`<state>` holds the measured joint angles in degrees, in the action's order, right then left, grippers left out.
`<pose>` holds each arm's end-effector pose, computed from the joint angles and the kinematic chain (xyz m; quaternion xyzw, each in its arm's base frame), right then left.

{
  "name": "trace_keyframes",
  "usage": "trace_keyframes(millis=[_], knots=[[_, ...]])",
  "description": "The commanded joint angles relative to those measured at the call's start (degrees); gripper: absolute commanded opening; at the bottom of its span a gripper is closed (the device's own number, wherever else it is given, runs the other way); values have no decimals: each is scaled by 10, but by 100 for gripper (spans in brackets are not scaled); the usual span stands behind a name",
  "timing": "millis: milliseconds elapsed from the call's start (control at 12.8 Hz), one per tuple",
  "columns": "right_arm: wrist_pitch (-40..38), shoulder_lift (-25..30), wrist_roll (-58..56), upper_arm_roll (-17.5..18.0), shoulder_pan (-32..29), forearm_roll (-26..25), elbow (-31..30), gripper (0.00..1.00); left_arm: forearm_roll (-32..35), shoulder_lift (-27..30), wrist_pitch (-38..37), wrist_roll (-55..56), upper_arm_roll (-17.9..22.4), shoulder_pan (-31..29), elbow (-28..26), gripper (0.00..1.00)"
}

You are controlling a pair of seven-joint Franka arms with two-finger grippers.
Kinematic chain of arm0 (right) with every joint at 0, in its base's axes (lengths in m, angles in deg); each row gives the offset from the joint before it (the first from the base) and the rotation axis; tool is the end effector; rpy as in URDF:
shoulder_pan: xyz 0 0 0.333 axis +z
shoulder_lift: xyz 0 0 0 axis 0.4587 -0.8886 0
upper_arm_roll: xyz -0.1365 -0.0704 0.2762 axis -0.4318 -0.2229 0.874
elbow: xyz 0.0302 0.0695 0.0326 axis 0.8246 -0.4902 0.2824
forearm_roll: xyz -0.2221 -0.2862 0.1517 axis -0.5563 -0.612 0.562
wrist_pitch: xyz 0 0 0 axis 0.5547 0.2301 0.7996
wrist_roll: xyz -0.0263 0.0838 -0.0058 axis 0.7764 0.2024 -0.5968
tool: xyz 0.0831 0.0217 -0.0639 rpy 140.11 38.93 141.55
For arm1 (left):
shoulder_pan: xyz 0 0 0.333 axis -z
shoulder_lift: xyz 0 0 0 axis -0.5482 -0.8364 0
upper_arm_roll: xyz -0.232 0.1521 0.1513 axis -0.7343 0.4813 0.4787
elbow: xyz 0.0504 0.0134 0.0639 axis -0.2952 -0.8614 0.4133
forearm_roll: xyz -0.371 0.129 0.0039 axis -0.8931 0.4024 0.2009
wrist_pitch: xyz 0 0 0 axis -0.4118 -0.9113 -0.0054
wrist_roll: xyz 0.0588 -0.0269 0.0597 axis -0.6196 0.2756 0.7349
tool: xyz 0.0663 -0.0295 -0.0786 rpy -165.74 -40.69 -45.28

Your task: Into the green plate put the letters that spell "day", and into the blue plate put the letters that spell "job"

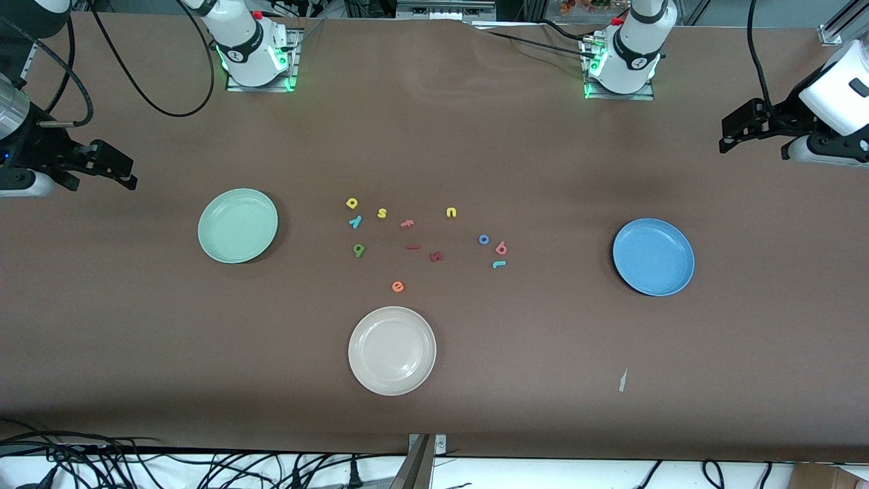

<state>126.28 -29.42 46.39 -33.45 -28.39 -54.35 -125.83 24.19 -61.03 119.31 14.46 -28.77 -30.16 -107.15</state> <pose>0.5685 0.0111 0.5853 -0.9996 -0.0113 -0.0255 0.0077 0.5397 -0.0377 0.6335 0.9984 -0.0429 -0.0369 0.0085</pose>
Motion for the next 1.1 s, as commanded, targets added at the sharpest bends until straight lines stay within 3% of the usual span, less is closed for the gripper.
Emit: trace_keyframes(millis=[0, 313, 1019], knots=[[3, 12, -6, 1, 1, -2, -12, 100, 1, 4, 4, 4, -2, -2, -1, 100], [4, 13, -5, 18, 2, 0, -11, 100, 2, 4, 4, 4, -3, -1, -1, 100], [6, 14, -5, 15, 1, 0, -10, 100, -14, -4, 5, 4, -14, 8, 19, 100]])
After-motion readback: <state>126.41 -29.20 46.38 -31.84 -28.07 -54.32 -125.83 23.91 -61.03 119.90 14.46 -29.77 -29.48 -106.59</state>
